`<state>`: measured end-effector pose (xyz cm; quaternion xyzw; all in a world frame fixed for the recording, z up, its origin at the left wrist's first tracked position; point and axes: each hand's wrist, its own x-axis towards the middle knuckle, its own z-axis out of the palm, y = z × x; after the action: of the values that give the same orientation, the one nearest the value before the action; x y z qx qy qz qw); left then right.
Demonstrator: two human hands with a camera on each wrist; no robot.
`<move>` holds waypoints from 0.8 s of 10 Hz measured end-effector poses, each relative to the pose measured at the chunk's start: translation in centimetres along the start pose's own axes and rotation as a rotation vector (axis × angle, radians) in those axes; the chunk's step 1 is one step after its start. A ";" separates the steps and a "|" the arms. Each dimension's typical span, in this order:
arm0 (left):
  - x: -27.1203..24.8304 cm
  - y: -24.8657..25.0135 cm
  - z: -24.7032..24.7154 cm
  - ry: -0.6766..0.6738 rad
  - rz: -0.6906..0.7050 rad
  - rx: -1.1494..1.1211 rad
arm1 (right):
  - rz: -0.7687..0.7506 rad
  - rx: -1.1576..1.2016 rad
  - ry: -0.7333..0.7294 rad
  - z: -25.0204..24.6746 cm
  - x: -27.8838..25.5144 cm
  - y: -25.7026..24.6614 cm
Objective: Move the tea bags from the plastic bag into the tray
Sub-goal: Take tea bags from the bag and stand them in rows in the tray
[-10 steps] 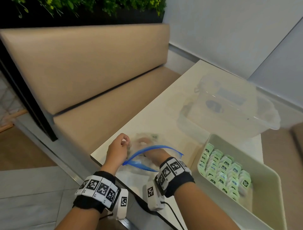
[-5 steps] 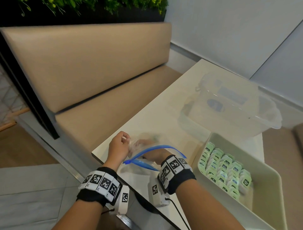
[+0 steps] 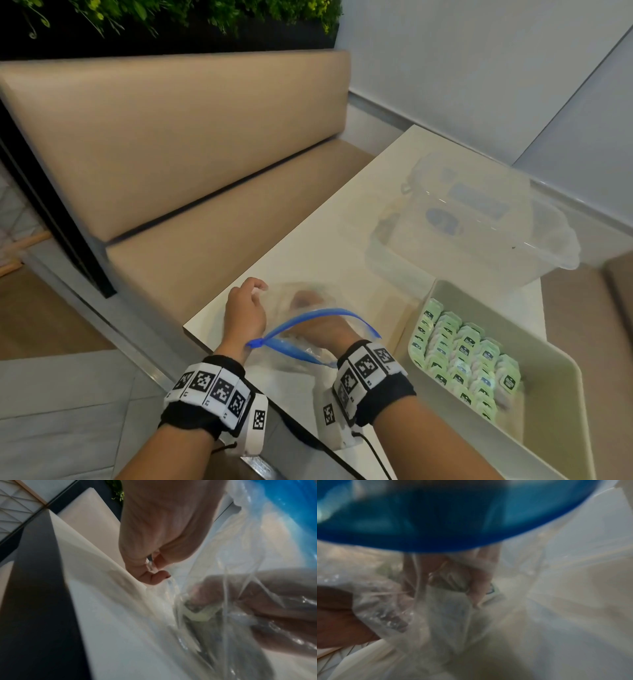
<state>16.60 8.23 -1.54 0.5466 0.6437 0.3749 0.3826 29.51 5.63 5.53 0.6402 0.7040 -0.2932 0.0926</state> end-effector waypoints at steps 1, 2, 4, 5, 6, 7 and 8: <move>0.4 -0.3 -0.5 -0.067 -0.033 0.045 | 0.044 -0.046 0.080 -0.4 -0.2 0.7; 0.2 -0.3 -0.4 -0.137 -0.035 0.059 | 0.069 -0.038 0.084 -1.1 -0.6 0.7; -0.2 0.7 -0.9 -0.191 -0.110 -0.060 | 0.028 0.017 0.146 -0.7 1.6 1.5; -0.4 1.5 -0.8 -0.194 -0.159 -0.164 | 0.008 -0.117 0.136 -1.4 1.3 0.4; -0.3 1.5 -0.3 -0.196 -0.105 -0.083 | -0.001 -0.101 0.197 -0.8 2.1 0.2; -0.2 1.4 -0.1 -0.142 -0.059 -0.027 | 0.025 -0.100 0.150 0.0 2.9 0.3; -0.3 1.6 -0.1 -0.083 -0.075 -0.066 | 0.025 -0.163 0.121 0.1 3.0 0.9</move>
<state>17.24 8.12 -0.01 0.5243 0.6345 0.3586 0.4404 29.88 8.10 3.62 0.6557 0.7219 -0.1946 0.1051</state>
